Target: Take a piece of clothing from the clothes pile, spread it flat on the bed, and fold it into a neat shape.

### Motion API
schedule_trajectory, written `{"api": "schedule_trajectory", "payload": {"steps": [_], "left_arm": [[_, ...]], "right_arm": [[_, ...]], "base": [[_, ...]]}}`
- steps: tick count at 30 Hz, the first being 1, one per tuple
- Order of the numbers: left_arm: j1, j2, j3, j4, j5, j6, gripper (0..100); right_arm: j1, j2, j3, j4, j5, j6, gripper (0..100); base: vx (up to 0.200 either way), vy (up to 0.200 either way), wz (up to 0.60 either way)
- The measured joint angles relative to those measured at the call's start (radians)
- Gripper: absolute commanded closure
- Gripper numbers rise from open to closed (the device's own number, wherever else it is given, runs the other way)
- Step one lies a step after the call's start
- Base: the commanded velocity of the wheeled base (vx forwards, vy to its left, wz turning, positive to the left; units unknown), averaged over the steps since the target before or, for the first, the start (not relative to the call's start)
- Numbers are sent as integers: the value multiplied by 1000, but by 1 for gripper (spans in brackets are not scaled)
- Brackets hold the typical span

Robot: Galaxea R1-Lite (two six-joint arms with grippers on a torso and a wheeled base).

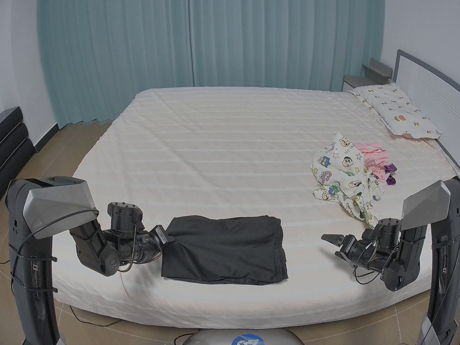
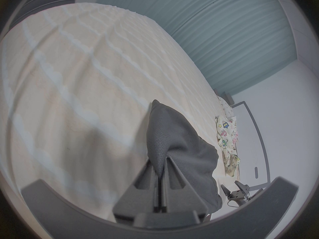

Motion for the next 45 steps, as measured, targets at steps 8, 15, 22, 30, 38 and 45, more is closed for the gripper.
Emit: {"api": "schedule_trajectory", "payload": {"steps": [8, 15, 22, 30, 38, 45], "left_arm": [[2, -5, 11, 0, 27, 2, 100], [0, -7, 23, -1, 29, 3, 100], [-4, -12, 36, -2, 29, 4, 100], [-10, -30, 68, -4, 27, 9, 0], [-6, -43, 72, -4, 25, 10, 0], [47, -56, 59, -4, 17, 3, 0]], "right_arm": [[0, 4, 0, 0, -2, -1, 0], [0, 7, 0, 0, -2, -1, 0], [1, 7, -1, 0, -5, -2, 0], [4, 6, -2, 0, -7, -14, 0], [97, -24, 2, 1, -54, -33, 0], [279, -28, -44, 94, -113, -51, 0]], "base": [[0, 200, 0], [0, 171, 0], [0, 0, 0], [0, 0, 0], [0, 0, 0], [0, 0, 0]]}}
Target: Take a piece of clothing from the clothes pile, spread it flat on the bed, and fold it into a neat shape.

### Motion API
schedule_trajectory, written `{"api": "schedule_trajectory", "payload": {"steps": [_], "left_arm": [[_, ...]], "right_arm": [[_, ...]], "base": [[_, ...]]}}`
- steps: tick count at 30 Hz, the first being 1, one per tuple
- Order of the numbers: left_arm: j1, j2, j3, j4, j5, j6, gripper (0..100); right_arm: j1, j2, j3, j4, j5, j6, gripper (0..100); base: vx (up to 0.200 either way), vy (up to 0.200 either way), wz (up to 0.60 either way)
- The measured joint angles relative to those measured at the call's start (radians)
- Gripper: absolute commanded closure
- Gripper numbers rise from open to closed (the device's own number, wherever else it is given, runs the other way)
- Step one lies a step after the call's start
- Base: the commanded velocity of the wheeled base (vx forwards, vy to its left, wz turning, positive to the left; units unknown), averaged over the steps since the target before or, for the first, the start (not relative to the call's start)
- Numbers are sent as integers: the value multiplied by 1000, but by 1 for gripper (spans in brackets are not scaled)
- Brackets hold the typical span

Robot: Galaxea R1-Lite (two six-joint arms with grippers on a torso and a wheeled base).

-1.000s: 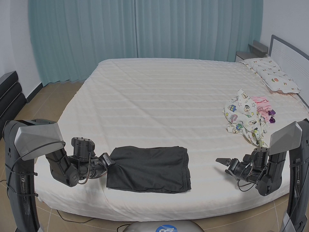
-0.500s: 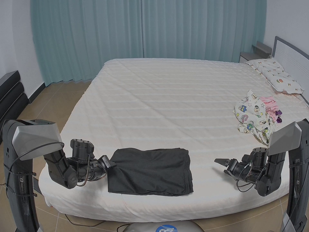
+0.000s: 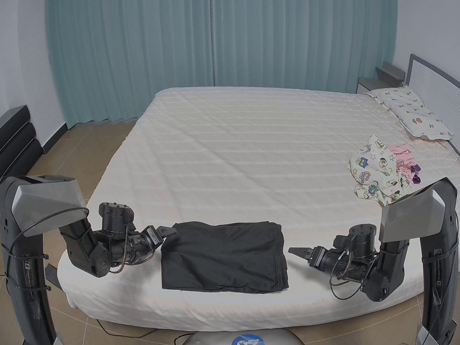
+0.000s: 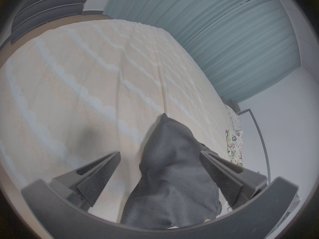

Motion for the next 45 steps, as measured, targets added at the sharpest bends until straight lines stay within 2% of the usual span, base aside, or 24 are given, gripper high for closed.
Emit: {"api": "schedule_trajectory", "payload": {"steps": [4, 9, 10, 13, 18, 23, 30, 31, 40, 45], "left_arm": [[42, -3, -19, 0, -5, -2, 0], [62, -3, -34, 0, -5, -3, 0], [63, -3, -36, 0, -5, -3, 0], [65, -2, -40, 1, -6, -3, 0], [71, -2, -43, 2, -6, -3, 0], [74, -1, -47, 5, -6, -3, 0], [73, 7, -49, 4, -5, -3, 0], [73, 8, -49, 4, -5, -3, 0], [73, 14, -50, 4, -6, -3, 0], [73, 21, -55, 3, -6, -8, 0]], "right_arm": [[79, 7, -38, 46, -11, -34, 0], [114, 11, -53, 64, -12, -50, 0], [117, 12, -55, 69, -13, -55, 100], [120, 11, -57, 117, -13, -97, 100], [124, 0, -54, 210, -20, -213, 100], [122, -16, -36, 219, -49, -235, 100], [112, -35, -3, 219, -47, -255, 100], [111, -35, -3, 221, -45, -255, 0], [99, -39, -36, 200, -41, -249, 0], [56, -37, -145, 215, -49, -226, 0]], "base": [[0, 0, 0], [0, 0, 0], [0, 0, 0], [0, 0, 0], [0, 0, 0], [0, 0, 0], [0, 0, 0], [0, 0, 0], [0, 0, 0], [0, 0, 0]]}}
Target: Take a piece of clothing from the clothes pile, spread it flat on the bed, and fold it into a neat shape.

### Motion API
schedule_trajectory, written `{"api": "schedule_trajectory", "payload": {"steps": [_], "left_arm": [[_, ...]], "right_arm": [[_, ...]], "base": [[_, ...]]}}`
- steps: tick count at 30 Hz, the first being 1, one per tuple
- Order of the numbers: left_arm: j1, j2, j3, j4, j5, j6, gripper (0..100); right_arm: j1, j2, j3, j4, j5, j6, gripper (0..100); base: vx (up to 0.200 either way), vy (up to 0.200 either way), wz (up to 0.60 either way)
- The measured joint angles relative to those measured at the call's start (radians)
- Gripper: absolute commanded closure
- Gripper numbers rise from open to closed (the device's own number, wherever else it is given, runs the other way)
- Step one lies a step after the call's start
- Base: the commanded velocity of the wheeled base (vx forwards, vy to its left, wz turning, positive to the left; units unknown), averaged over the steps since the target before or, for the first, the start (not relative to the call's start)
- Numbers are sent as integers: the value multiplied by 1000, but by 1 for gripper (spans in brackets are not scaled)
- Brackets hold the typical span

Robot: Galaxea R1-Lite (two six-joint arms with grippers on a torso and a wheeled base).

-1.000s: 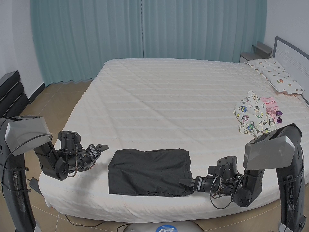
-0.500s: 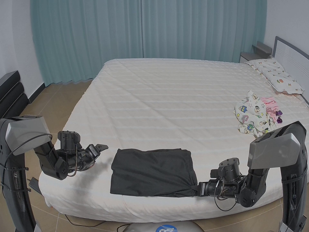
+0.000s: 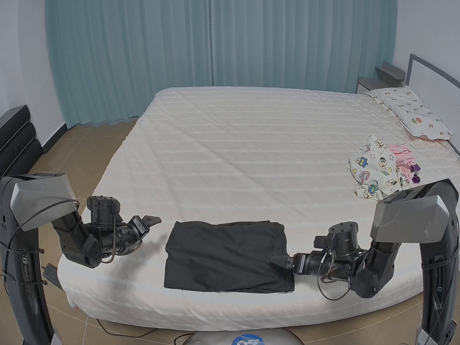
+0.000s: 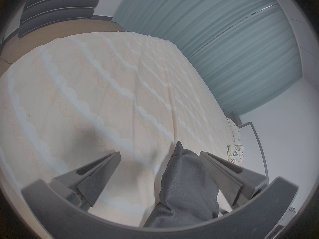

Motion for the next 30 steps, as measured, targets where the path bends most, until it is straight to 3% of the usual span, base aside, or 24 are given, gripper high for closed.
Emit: {"api": "schedule_trajectory", "payload": {"steps": [15, 16, 21, 30], "left_arm": [[0, 12, -9, -1, 0, -13, 0], [0, 12, -9, -1, 0, -13, 0], [1, 13, -9, -1, 0, -15, 0], [1, 13, -10, -1, 0, -16, 0]], "right_arm": [[-19, 114, -468, 281, -60, 178, 0], [-19, 123, -486, 290, -61, 179, 100], [-17, 166, -571, 368, -67, 185, 100], [-28, 187, -627, 372, -107, 252, 100]], "base": [[0, 0, 0], [0, 0, 0], [0, 0, 0], [0, 0, 0]]}}
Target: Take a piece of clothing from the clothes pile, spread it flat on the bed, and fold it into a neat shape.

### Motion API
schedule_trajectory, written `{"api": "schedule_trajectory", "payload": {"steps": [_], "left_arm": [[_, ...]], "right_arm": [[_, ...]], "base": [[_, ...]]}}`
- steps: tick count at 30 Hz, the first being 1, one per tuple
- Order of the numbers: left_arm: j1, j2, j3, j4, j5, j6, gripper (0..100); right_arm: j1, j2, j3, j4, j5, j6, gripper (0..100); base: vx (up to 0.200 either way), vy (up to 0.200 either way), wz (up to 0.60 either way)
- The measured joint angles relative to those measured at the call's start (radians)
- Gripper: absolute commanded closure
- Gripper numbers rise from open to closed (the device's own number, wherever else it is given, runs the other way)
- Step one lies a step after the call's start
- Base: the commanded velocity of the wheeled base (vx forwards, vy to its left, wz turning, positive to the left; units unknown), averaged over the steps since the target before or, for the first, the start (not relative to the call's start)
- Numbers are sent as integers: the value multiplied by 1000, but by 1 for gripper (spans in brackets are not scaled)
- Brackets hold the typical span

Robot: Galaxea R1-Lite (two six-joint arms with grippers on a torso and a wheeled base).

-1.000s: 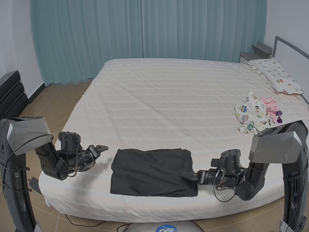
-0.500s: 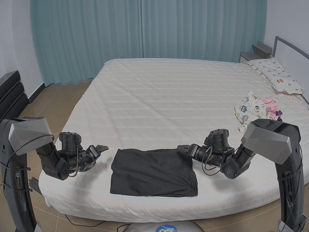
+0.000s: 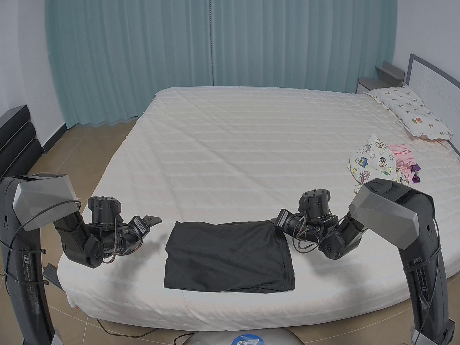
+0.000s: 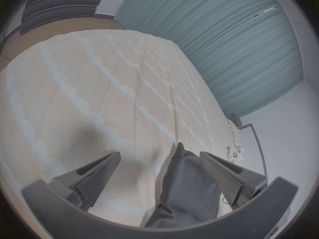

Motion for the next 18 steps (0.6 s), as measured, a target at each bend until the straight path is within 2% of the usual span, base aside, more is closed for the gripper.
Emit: {"api": "schedule_trajectory", "payload": {"steps": [15, 16, 18], "left_arm": [[-1, 0, 0, 0, 0, 0, 0], [-1, 0, 0, 0, 0, 0, 0], [-1, 0, 0, 0, 0, 0, 0]], "right_arm": [[-24, 5, -10, -30, -22, 8, 100], [-26, 5, -10, -30, -22, 9, 0], [-29, 6, -8, -30, -21, 9, 0]], "base": [[0, 0, 0], [0, 0, 0], [0, 0, 0]]}}
